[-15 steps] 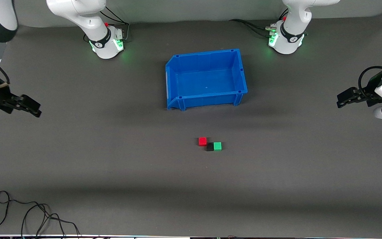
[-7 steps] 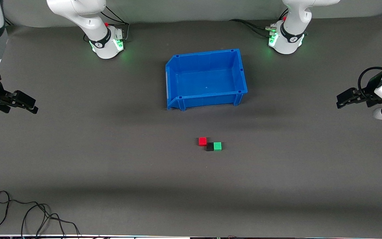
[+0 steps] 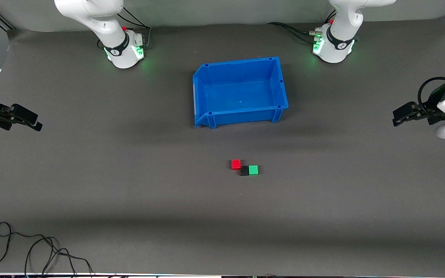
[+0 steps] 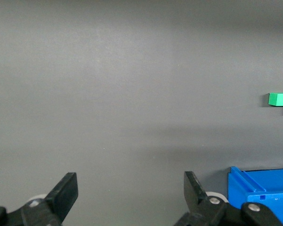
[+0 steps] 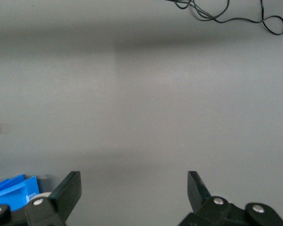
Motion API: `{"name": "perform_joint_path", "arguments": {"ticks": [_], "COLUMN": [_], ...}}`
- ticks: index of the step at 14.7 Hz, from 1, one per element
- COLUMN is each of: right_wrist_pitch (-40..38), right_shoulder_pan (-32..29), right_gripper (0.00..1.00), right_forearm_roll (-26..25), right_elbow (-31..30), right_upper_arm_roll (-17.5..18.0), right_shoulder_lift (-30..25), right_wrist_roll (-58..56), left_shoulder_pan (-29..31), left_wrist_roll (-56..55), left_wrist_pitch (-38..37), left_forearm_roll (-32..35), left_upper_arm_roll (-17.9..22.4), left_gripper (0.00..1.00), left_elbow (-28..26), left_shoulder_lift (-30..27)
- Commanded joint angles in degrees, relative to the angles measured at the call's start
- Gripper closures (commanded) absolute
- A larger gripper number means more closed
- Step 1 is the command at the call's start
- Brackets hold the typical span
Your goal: Attach green and red cubes to black cube
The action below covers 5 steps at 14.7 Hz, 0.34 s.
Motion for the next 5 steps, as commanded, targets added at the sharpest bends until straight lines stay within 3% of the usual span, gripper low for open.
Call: {"name": "perform_joint_path", "arguments": {"ticks": [1,5], "right_wrist_pitch": [-1.4,-1.4], "right_shoulder_pan": [0.1,0.1], "right_gripper": [0.00,0.00], "right_forearm_roll": [0.7,0.7], "right_elbow": [0.9,0.8], "right_upper_arm_roll": [0.0,0.2], "right_shoulder_lift": [-0.3,-0.1], "right_wrist_roll": [-0.9,-1.2], "left_shoulder_pan": [-0.4,0.3], "left_wrist_roll": [0.5,5.8], "left_wrist_pitch": [-1.9,-1.9], "left_forearm_roll": [-0.2,-0.2], "left_upper_arm_roll": [0.3,0.4], "left_gripper": [0.00,0.03], "left_elbow": [1.8,1.7], "left_shoulder_lift": [0.7,0.6]}}
